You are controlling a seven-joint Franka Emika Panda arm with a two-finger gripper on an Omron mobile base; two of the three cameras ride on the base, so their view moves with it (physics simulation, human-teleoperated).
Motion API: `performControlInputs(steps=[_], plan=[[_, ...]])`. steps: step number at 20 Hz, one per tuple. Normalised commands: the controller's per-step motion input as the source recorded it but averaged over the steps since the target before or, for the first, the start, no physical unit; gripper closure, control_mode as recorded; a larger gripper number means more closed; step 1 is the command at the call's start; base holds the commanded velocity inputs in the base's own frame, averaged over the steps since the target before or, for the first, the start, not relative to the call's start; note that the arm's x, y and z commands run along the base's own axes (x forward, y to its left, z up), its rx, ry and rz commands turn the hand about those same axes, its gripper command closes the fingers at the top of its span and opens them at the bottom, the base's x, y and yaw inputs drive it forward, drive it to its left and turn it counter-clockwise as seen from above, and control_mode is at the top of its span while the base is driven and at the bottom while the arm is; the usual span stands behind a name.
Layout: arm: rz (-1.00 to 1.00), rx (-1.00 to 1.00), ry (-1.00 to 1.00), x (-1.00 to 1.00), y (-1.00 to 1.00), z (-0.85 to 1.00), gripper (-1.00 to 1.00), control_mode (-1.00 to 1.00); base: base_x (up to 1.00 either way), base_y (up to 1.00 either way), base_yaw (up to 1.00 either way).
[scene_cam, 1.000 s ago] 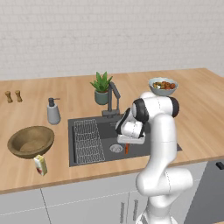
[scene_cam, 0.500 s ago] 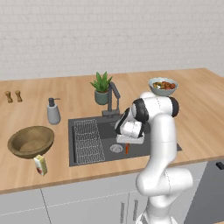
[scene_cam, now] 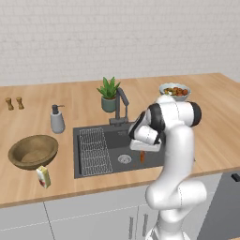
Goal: Pick the carrot from the sink and place it in the bowl. Then pick the bowl and place it in the microwave. Then close the microwave door and press the start button.
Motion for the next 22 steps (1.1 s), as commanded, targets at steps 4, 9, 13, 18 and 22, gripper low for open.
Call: performControlInputs(steps=[4,9,13,18,22], plan=[[0.0,0.0,-0.11,-0.35,-0.06,1.0,1.0,-1.0,0.0,0.0,0.0],[0.0,0.02,-0.08,-0.69,-0.18,0.98,1.0,-1.0,0.0,0.0,0.0],[0.0,0.02,-0.03,-0.57,-0.15,1.0,1.0,-1.0,0.0,0.0,0.0],[0.0,0.08,0.02,-0.5,-0.11,1.0,1.0,-1.0,0.0,0.0,0.0],[0.01,0.07,0.0,-0.63,0.0,0.97,1.0,-1.0,0.0,0.0,0.0]])
